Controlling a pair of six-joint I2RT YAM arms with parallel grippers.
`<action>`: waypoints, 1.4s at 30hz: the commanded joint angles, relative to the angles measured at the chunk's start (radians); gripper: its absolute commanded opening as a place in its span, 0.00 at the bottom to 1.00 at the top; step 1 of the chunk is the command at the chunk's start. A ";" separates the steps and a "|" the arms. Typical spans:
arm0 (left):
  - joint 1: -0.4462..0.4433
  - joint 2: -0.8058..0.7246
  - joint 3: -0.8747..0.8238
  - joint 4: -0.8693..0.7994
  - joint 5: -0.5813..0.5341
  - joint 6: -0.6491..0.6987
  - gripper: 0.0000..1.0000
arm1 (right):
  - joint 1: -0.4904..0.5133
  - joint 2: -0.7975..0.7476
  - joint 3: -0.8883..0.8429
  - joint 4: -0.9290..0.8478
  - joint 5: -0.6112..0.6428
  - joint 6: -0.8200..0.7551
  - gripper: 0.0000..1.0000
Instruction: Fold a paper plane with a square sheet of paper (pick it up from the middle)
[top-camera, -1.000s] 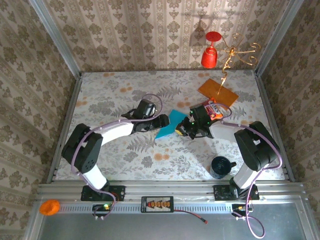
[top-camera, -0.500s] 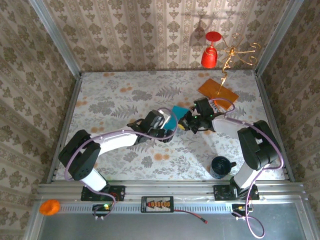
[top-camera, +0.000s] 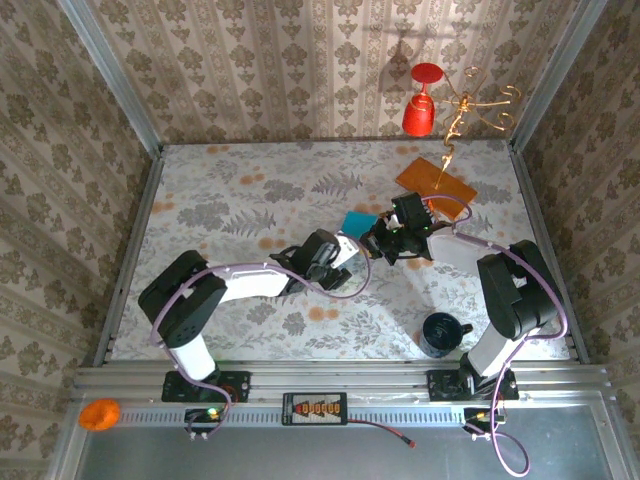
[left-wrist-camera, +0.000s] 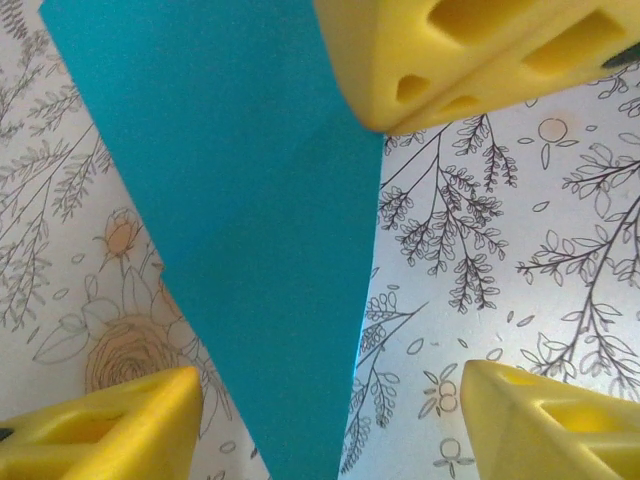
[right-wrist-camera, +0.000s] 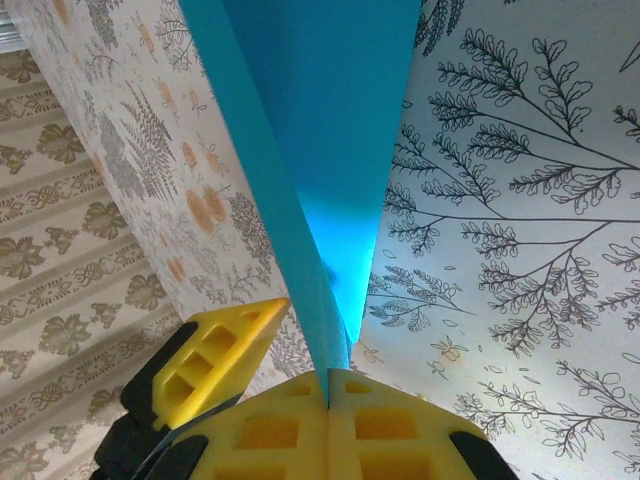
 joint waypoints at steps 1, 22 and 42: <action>-0.003 0.029 0.011 0.055 -0.023 0.066 0.66 | -0.007 0.002 0.006 -0.021 -0.033 -0.001 0.05; -0.003 0.075 -0.014 0.131 -0.056 0.056 0.27 | -0.019 -0.001 -0.011 -0.012 -0.053 0.009 0.15; 0.133 0.027 -0.024 0.113 0.292 -0.263 0.10 | -0.128 -0.114 -0.018 -0.106 0.068 -0.265 0.54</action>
